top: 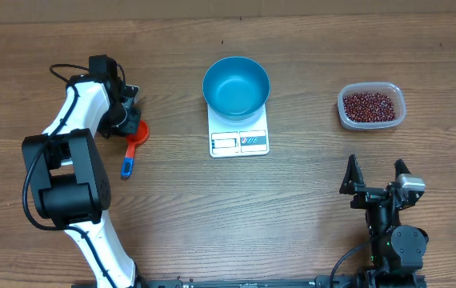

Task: Scoop item into bowl and weigh 150g on scale
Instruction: 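Lift the red cup with the left gripper toward the scale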

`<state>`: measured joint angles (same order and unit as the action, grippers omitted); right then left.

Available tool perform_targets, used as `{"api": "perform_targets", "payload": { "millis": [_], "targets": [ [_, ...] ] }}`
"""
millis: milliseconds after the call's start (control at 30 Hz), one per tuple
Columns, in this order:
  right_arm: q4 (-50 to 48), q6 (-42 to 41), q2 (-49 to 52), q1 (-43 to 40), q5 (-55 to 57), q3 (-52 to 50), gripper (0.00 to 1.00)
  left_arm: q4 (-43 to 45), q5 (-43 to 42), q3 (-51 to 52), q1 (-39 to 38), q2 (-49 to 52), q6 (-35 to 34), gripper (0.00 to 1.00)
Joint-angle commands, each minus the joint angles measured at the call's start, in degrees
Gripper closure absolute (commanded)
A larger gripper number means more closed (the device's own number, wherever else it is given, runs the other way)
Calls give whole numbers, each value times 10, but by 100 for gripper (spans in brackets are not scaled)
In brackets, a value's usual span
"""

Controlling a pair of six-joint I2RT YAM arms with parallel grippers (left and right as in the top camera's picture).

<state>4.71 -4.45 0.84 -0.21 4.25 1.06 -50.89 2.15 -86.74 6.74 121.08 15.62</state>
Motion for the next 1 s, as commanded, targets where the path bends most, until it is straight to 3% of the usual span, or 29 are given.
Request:
{"api": "perform_targets", "payload": {
  "millis": [0,167,267,467,600,967],
  "targets": [
    [-3,2,-7,5,-3,-6,0,2,6,4,0,7,7,96],
    [-3,2,-7,5,-3,-6,0,-2,6,1,0,7,2,96],
    [-3,2,-7,5,-3,-6,0,-17,-3,-13,0,7,-39,96],
    [-3,2,-7,5,-3,-6,0,-121,-23,-78,-1,1,-110,96],
    [-3,2,-7,5,-3,-6,0,-172,-49,-117,-7,-25,-118,96],
    [-3,2,-7,5,-3,-6,0,-235,-47,-128,-97,-240,-144,96]
  ]
}}
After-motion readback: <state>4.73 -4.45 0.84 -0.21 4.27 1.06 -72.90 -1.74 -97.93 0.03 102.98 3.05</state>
